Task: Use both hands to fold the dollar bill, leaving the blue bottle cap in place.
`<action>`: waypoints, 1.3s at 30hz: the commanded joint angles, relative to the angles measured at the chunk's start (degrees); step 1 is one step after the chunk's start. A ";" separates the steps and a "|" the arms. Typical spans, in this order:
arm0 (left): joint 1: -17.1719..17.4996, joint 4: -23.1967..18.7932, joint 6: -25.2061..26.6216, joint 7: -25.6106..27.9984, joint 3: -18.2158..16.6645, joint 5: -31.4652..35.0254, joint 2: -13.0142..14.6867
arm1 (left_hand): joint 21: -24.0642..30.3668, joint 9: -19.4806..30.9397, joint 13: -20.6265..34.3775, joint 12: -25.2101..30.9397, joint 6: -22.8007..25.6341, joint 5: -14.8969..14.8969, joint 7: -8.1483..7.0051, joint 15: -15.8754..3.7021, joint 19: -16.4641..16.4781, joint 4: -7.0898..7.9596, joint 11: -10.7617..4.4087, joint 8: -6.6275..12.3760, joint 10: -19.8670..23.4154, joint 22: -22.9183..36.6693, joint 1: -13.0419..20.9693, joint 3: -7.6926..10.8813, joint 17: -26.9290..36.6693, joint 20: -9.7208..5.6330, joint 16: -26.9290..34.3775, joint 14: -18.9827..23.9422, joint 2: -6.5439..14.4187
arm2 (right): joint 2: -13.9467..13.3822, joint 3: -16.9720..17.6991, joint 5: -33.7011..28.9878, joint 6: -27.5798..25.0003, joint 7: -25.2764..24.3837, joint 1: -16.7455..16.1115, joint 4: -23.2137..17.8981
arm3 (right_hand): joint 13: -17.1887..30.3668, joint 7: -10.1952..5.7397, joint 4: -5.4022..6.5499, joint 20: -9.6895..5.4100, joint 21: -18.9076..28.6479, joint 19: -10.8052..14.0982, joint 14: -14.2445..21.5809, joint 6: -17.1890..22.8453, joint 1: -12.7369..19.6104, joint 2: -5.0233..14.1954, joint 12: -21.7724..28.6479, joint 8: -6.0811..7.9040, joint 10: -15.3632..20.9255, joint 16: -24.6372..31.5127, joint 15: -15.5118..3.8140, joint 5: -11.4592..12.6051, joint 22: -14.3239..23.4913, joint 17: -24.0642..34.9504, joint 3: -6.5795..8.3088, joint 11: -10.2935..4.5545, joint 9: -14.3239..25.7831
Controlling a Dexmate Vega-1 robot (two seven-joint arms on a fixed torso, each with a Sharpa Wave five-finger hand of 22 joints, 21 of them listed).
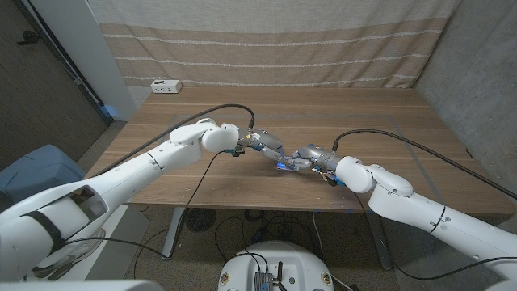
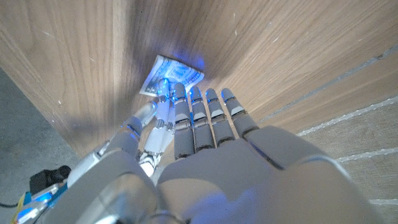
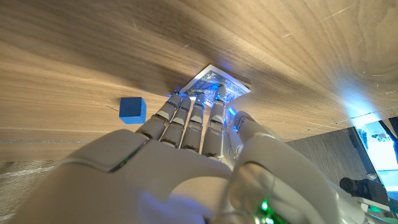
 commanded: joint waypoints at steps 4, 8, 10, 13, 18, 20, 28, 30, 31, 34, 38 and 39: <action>5.43 2.21 -7.00 14.58 -7.20 -8.66 1.38 | -0.08 -0.02 0.27 -0.35 -1.92 -0.01 -1.03 -0.62 -0.21 -0.17 -0.86 -0.29 -0.88 0.14 -0.06 0.62 0.12 0.19 0.07 -0.15 0.03 | 0.05 1.09 1.61 1.76 -1.27 -0.40 -0.11 | 0.21 -0.02 -0.53 0.11 -0.14 0.09 0.31 -0.37 0.59 0.34 -0.10 -0.28 -0.09 0.15 -0.32 0.21 0.08 0.06 0.49 -0.33 0.03; 6.68 2.54 -7.50 16.67 -8.41 -10.01 1.46 | -0.10 -0.04 0.31 -0.35 -2.61 -0.03 -1.49 -0.63 -0.25 -0.25 -1.12 -0.31 -1.09 0.14 -0.05 0.63 0.12 0.25 0.05 -0.31 -0.10 | -0.07 3.04 4.81 5.23 -3.26 -1.47 0.56 | 0.22 -0.23 -0.55 0.07 -0.13 0.13 0.37 -0.50 0.72 0.42 -0.13 -0.29 -0.19 0.17 -0.33 0.25 0.09 0.07 0.63 -0.34 0.04; 7.15 2.52 -7.43 17.25 -8.83 -10.46 1.52 | -0.11 -0.06 0.32 -0.33 -3.27 -0.06 -1.83 -0.64 -0.28 -0.29 -1.20 -0.37 -1.19 0.14 -0.06 0.64 0.13 0.34 0.06 -0.38 -0.19 | -0.18 3.83 5.64 7.73 -5.06 -2.10 1.23 | 0.23 -0.39 -0.60 0.11 -0.10 0.19 0.40 -0.82 0.85 0.42 -0.30 -0.38 -0.67 0.17 -0.22 0.28 0.08 0.07 0.73 -0.39 0.05; 7.75 2.76 -7.50 17.95 -9.38 -11.35 1.55 | -0.14 -0.08 0.33 -0.45 -3.89 -0.09 -2.28 -0.62 -0.38 -0.33 -1.32 -0.35 -1.70 0.14 -0.08 0.65 0.14 0.43 0.08 -0.44 -0.27 | -0.20 5.16 7.67 11.95 -7.30 -3.10 2.62 | 0.27 -1.56 -0.95 0.14 -0.07 0.31 0.42 -3.65 1.40 0.24 -0.90 -1.02 -2.76 0.11 -0.20 0.40 0.08 0.02 1.08 -1.69 0.09; 8.45 4.14 -8.35 18.87 -10.09 -13.72 1.19 | -0.23 -0.12 0.39 -0.56 -5.93 -0.13 -3.07 -0.36 -0.63 -0.38 -1.40 -0.44 -2.63 0.15 -0.14 0.72 0.17 0.62 -0.01 -1.00 -0.36 | -0.24 6.66 8.72 16.01 -10.03 -4.25 3.60 | 0.32 -3.10 -1.25 0.35 -0.07 0.36 0.19 -6.59 1.74 -0.02 -1.30 -1.19 -5.08 0.00 0.06 0.42 0.08 0.03 1.13 -2.38 0.14; 8.66 4.56 -8.61 19.33 -10.28 -14.18 1.06 | -0.23 -0.13 0.42 -0.73 -6.78 -0.14 -3.40 -0.30 -0.65 -0.39 -1.33 -0.46 -3.38 0.15 -0.17 0.76 0.19 0.65 0.01 -1.11 -0.38 | -0.08 7.29 9.47 17.50 -10.91 -4.68 4.15 | 0.33 -3.28 -1.38 0.41 -0.11 0.27 -0.06 -7.18 1.82 -0.13 -1.30 -1.21 -5.42 -0.12 0.05 0.42 0.08 0.01 1.11 -2.55 0.15; 9.40 6.37 -10.01 21.39 -11.19 -16.20 0.44 | -0.36 -0.15 0.51 -0.82 -8.76 -0.17 -4.41 -0.12 -1.04 -0.36 -1.32 -0.40 -4.64 0.17 -0.30 0.86 0.23 0.92 -0.10 -1.98 -0.35 | 0.56 8.61 10.43 20.40 -12.50 -5.18 5.56 | 0.39 -4.30 -1.65 0.66 -0.34 -0.38 -1.41 -10.20 1.44 -1.02 -1.40 -1.05 -8.30 -0.71 0.13 0.19 0.09 -0.04 0.28 -2.56 0.18; 9.68 6.82 -10.32 21.93 -11.52 -16.98 0.25 | -0.38 -0.15 0.52 -0.82 -8.97 -0.17 -4.43 -0.16 -1.10 -0.35 -1.43 -0.35 -4.79 0.17 -0.32 0.87 0.24 0.93 -0.09 -2.06 -0.34 | 0.75 8.90 10.53 20.69 -12.89 -5.27 5.77 | 0.40 -4.24 -1.60 0.76 -0.38 -0.49 -1.46 -10.48 1.16 -1.28 -1.29 -1.00 -8.39 -0.74 0.29 0.11 0.09 -0.04 -0.01 -2.68 0.19; 9.87 7.06 -10.52 22.41 -11.73 -17.27 0.14 | -0.38 -0.15 0.53 -0.82 -9.23 -0.17 -4.52 -0.15 -1.11 -0.35 -1.45 -0.37 -4.89 0.17 -0.33 0.88 0.24 0.95 -0.08 -2.09 -0.33 | 0.80 9.05 10.64 20.89 -13.00 -5.30 5.86 | 0.40 -4.21 -1.60 0.81 -0.37 -0.47 -1.49 -10.51 1.11 -1.34 -1.27 -0.97 -8.41 -0.76 0.35 0.09 0.09 -0.04 -0.08 -2.65 0.19; 10.47 7.90 -11.20 23.65 -12.42 -18.72 -0.29 | -0.38 -0.18 0.52 -0.88 -10.50 -0.18 -4.92 -0.12 -1.15 -0.34 -1.68 -0.43 -5.54 0.18 -0.38 0.95 0.26 0.98 -0.03 -2.28 -0.33 | 1.18 9.44 11.31 21.44 -13.16 -5.28 6.37 | 0.40 -4.13 -1.58 0.91 -0.37 -0.49 -1.57 -10.55 0.90 -1.50 -1.17 -0.85 -8.45 -0.80 0.40 0.03 0.09 -0.05 -0.32 -2.39 0.19; 11.38 9.36 -12.30 25.20 -13.51 -21.62 -1.12 | -0.35 -0.26 0.50 -0.95 -13.45 -0.17 -6.41 -0.24 -1.17 -0.37 -1.79 -0.58 -6.81 0.20 -0.45 1.08 0.28 1.05 0.00 -2.76 -0.34 | 1.79 9.99 12.49 22.34 -13.52 -5.29 7.25 | 0.40 -4.00 -1.59 0.95 -0.37 -0.50 -1.62 -10.56 0.81 -1.55 -1.11 -0.77 -8.49 -0.83 0.46 0.00 0.09 -0.06 -0.43 -2.28 0.18; 11.61 9.80 -12.69 25.54 -13.79 -22.48 -1.37 | -0.35 -0.30 0.48 -0.98 -14.76 -0.17 -6.90 -0.24 -1.19 -0.38 -1.61 -0.65 -7.34 0.21 -0.48 1.14 0.29 1.14 0.05 -2.88 -0.34 | 1.95 10.12 12.83 22.59 -13.57 -5.24 7.52 | 0.40 -3.98 -1.60 0.96 -0.36 -0.50 -1.62 -10.57 0.78 -1.55 -1.10 -0.75 -8.51 -0.83 0.52 -0.01 0.09 -0.06 -0.47 -2.22 0.18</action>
